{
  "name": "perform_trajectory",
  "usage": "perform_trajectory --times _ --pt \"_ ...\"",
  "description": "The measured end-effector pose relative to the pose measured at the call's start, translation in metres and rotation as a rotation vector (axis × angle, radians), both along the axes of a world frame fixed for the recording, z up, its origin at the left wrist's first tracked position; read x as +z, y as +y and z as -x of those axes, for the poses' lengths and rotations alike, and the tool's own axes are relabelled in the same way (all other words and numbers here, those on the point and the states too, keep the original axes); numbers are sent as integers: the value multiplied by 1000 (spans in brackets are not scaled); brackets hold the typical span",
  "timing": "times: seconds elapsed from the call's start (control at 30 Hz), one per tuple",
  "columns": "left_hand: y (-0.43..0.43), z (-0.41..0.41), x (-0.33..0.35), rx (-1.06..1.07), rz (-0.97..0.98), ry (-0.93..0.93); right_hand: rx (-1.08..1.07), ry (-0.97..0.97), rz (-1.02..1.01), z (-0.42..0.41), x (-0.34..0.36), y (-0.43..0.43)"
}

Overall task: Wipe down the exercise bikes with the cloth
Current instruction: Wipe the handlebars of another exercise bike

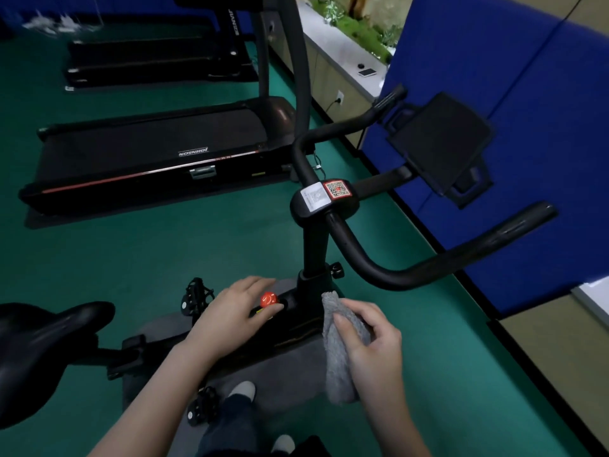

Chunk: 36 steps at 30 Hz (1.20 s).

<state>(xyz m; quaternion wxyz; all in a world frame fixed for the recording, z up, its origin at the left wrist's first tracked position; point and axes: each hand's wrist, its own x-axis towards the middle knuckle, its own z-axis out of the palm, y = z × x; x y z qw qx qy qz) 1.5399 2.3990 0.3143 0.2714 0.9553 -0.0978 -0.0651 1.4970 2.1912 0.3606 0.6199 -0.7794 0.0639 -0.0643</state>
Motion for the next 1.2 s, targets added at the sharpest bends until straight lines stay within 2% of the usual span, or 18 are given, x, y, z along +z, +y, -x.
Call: perform_trajectory --times 0.17,0.27,0.4,0.6,0.7,0.77,1.07,1.2 --pt "1 -54 6 -93 27 -105 -138 -38 54 -21 7 13" --pt "6 -88 13 -160 17 -237 -219 -103 129 -40 17 26" --pt "6 -128 22 -226 48 -396 -327 -228 296 -70 32 37" --pt "-13 -169 29 -389 165 -437 -412 -277 682 -117 43 34" --pt "-23 -181 28 -466 194 -426 -315 -198 832 -146 36 36" --pt "-24 -186 26 -495 215 -421 -250 -122 852 -157 28 40" --pt "-25 -193 13 -508 425 -409 -241 92 837 -129 38 26" --pt "-26 -193 9 -496 468 -409 -289 270 703 -156 44 28"
